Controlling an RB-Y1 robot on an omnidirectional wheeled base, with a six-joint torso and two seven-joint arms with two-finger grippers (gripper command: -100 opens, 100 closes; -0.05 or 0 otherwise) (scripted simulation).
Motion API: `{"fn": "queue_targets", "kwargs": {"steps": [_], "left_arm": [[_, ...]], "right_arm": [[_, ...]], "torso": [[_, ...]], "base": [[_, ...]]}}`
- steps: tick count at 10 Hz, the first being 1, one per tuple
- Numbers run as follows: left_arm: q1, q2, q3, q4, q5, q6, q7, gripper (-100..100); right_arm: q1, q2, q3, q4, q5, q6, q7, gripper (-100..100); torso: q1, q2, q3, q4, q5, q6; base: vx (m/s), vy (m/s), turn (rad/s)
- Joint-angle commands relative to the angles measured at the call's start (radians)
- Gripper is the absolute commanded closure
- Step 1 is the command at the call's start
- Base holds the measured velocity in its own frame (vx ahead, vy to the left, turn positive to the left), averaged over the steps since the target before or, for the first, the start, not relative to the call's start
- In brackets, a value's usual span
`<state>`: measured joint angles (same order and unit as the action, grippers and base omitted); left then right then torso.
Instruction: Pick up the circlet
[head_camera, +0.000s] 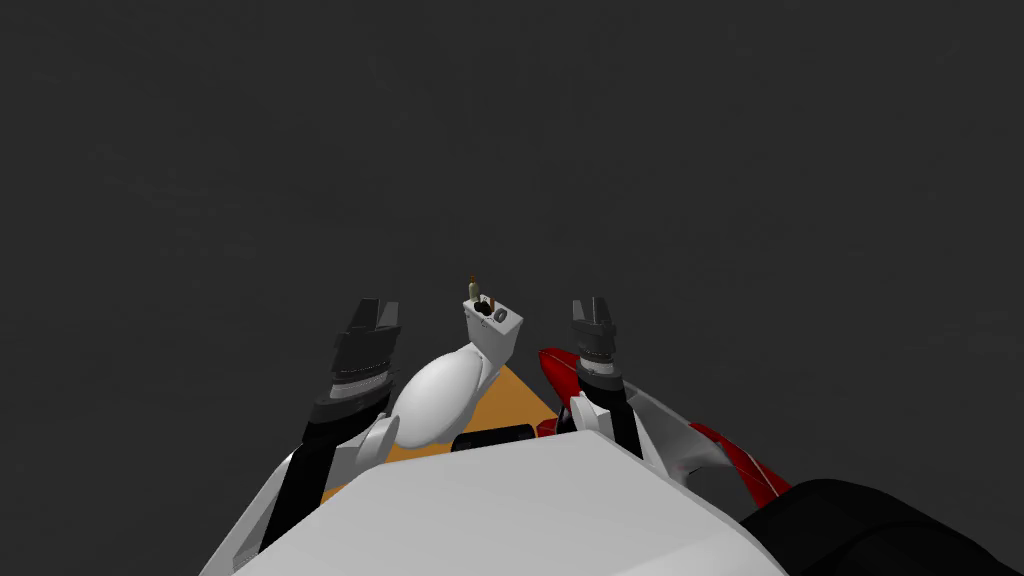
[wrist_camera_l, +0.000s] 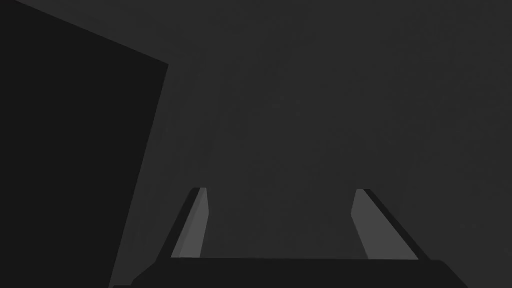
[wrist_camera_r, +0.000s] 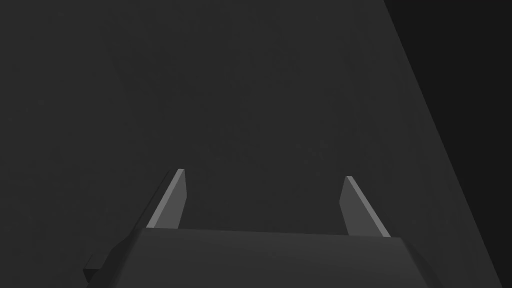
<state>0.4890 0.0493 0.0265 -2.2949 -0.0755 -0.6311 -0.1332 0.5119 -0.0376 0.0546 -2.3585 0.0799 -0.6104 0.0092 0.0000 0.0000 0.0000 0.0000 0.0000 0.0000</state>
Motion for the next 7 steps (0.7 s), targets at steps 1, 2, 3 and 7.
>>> {"fn": "queue_targets", "kwargs": {"steps": [1, 2, 3, 7], "left_arm": [[-0.001, 0.04, -0.009, 0.017, -0.002, 0.017, 0.028, -100], [-0.003, 0.063, -0.014, 0.028, -0.003, 0.028, 0.047, -100], [-0.004, 0.088, -0.021, 0.041, -0.004, 0.042, 0.069, -100], [-0.011, 0.214, -0.059, 0.113, -0.012, 0.112, 0.187, -100]], "right_arm": [[0.0, 0.0, 0.0, 0.0, 0.0, 0.0, 0.0, 0], [0.0, 0.0, 0.0, 0.0, 0.0, 0.0, 0.0, 0], [0.0, 0.0, 0.0, 0.0, 0.0, 0.0, 0.0, 0], [0.0, 0.0, 0.0, 0.0, 0.0, 0.0, 0.0, 0]], "torso": [[0.0, 0.0, 0.0, 0.0, 0.0, 0.0], [0.0, 0.002, 0.001, 0.0, 0.0, 0.0], [0.0, 0.005, 0.003, 0.001, 0.0, 0.0], [0.0, 0.008, 0.005, 0.002, 0.0, 0.0]], "base": [[-0.046, -0.01, -0.086], [-0.083, -0.008, -0.081], [-0.095, -0.017, -0.07], [-0.116, -0.015, -0.127]]}}
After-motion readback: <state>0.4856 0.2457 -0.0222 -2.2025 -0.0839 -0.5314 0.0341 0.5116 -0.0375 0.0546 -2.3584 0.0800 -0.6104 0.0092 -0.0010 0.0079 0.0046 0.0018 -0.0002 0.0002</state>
